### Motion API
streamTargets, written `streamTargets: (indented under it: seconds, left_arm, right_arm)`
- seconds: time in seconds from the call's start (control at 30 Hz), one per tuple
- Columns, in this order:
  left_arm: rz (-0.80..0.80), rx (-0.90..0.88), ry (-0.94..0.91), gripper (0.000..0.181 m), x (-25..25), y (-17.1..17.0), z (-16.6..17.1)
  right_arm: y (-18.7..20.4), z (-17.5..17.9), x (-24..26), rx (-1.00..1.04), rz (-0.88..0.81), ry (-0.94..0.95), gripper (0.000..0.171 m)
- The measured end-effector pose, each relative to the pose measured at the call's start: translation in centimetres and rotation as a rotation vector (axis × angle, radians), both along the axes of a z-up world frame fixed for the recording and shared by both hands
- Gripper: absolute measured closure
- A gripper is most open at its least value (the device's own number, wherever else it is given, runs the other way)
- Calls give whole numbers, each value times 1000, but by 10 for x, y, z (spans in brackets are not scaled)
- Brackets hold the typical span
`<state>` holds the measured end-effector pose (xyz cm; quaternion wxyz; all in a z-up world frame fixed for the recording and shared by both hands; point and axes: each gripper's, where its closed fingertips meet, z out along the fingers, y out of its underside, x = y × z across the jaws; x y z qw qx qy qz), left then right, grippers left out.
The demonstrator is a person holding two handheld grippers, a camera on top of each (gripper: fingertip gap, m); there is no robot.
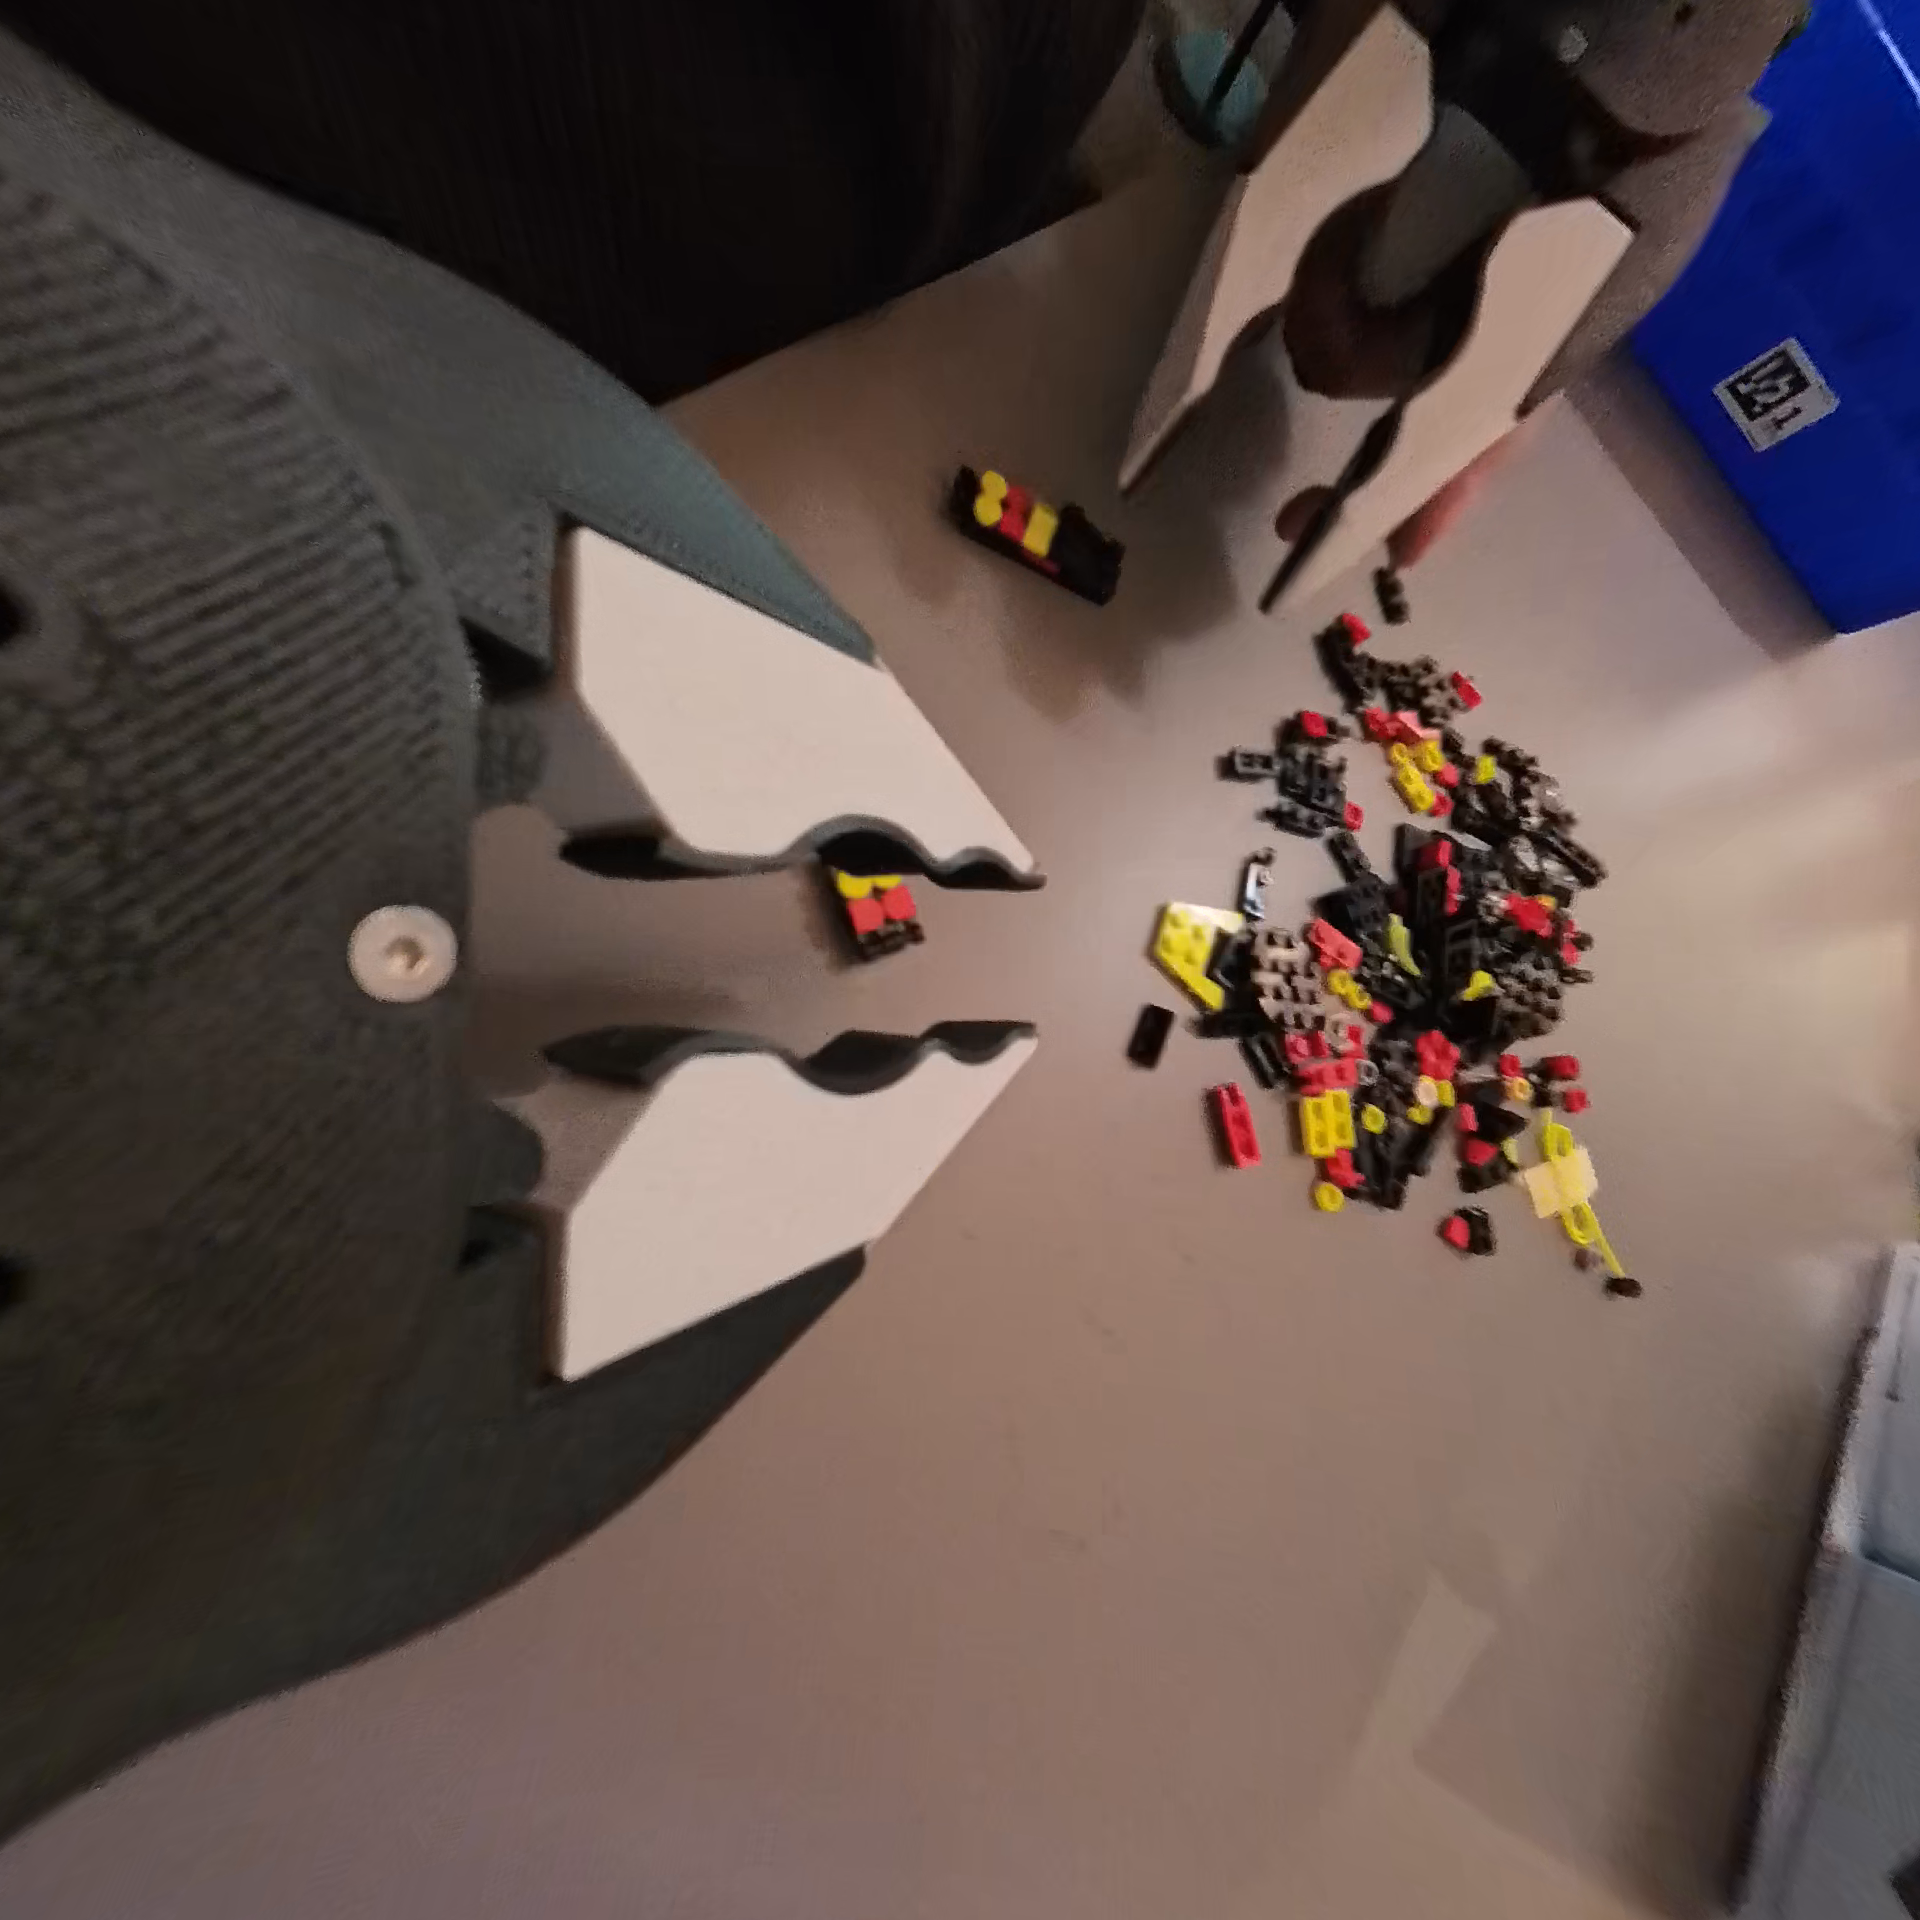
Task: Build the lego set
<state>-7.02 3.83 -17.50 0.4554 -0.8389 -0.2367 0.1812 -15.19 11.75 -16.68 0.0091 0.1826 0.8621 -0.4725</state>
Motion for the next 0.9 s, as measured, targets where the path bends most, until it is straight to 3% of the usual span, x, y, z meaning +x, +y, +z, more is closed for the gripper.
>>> streamTargets:
  seconds: [0.13, 0.23, 0.33, 0.63, 0.9]
  left_arm:
    - [-119, -57, 31, 137, 20, 16, -8]
    - [-145, -100, 1, 136, 25, 16, -18]
    - [-168, -115, -29, 134, 29, 15, -24]
    - [-185, -184, -45, 139, 32, 12, -34]
    - [-123, -217, -39, 152, 22, 3, -38]
  right_arm:
    - [8, 37, -17, -47, -49, 285, 154]
    - [19, 29, -21, 52, -55, 356, 157]
    - [17, 21, -15, 113, 3, 371, 171]
    - [24, -27, 2, 361, 172, 362, 171]
    - [21, -36, -10, 395, 97, 404, 171]
